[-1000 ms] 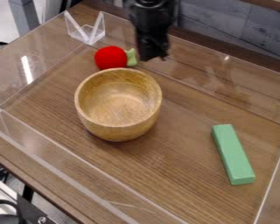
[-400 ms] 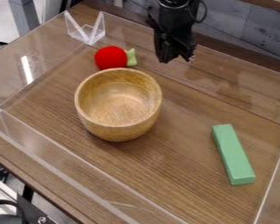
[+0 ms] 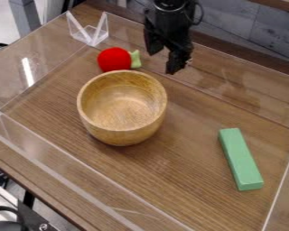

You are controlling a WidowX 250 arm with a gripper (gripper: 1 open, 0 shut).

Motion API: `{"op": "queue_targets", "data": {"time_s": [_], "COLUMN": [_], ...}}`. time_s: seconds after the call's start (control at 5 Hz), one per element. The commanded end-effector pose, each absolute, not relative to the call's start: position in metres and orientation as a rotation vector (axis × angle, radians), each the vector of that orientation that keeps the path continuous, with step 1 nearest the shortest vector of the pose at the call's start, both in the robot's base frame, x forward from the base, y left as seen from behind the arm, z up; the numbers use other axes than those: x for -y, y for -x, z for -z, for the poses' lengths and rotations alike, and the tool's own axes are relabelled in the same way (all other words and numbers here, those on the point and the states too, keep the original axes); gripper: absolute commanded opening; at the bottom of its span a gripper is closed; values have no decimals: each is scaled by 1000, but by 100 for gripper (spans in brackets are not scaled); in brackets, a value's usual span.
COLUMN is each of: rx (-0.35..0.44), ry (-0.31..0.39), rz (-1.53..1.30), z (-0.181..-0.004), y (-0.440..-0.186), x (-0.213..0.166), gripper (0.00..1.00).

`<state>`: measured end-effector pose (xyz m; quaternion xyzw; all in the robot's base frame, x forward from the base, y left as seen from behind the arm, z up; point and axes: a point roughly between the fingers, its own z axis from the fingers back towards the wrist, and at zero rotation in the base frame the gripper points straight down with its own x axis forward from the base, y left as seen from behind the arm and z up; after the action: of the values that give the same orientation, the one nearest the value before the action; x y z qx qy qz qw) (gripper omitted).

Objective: Move the red fruit to the right

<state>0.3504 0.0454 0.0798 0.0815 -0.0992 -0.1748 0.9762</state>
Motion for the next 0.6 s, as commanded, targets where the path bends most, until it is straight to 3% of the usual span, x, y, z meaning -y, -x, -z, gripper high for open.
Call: {"op": "queue_targets", "data": {"time_s": [0.0, 0.2, 0.4], "rx": [219, 204, 199], "ry": [-181, -187, -186], "rz": [308, 267, 275], "z": [-88, -81, -86], "y": [-352, -351, -348], "x": [-64, -76, -73], "gripper": [100, 100, 0]}}
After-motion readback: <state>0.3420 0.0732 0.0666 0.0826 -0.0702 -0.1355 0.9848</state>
